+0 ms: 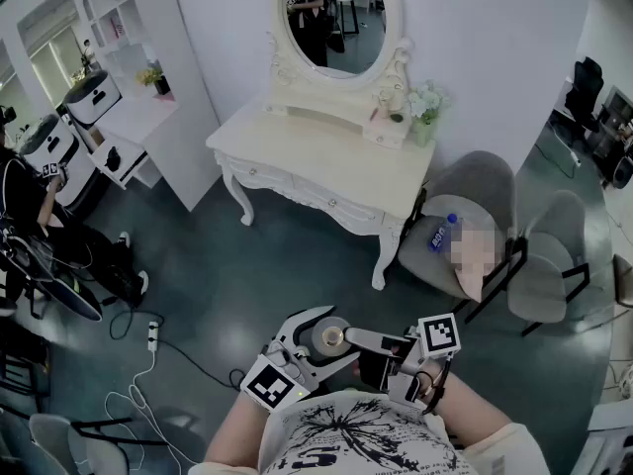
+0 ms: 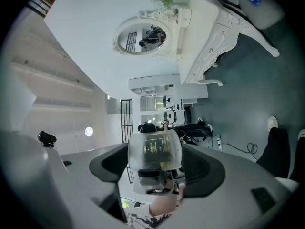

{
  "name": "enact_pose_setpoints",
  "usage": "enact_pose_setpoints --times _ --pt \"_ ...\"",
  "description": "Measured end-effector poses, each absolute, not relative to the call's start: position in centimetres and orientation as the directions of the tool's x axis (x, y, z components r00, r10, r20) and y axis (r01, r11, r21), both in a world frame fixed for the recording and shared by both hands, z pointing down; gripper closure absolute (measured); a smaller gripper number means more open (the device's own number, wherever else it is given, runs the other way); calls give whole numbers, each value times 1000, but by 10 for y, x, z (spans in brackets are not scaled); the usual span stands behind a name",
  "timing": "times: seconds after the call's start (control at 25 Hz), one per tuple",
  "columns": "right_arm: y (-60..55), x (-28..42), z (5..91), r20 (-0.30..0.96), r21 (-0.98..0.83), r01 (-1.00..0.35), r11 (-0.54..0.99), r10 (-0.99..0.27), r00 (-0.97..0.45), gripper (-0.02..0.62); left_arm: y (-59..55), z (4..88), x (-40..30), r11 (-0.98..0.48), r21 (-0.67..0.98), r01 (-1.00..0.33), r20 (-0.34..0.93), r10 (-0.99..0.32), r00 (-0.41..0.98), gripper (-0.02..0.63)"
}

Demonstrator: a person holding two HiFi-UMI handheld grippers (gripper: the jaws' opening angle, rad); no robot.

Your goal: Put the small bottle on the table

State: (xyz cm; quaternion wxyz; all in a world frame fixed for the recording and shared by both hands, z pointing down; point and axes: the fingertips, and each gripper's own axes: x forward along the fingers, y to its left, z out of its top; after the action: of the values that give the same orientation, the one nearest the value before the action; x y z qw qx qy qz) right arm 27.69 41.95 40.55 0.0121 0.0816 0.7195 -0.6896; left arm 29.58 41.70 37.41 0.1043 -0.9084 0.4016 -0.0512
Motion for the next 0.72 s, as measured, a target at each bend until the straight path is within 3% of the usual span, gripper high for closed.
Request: enact_pose_setpoints --times 0.72 --pt "399 257 406 -107 -993 111 45 87 -990 245 397 378 276 -677 -201 -708 20 -725 688 256"
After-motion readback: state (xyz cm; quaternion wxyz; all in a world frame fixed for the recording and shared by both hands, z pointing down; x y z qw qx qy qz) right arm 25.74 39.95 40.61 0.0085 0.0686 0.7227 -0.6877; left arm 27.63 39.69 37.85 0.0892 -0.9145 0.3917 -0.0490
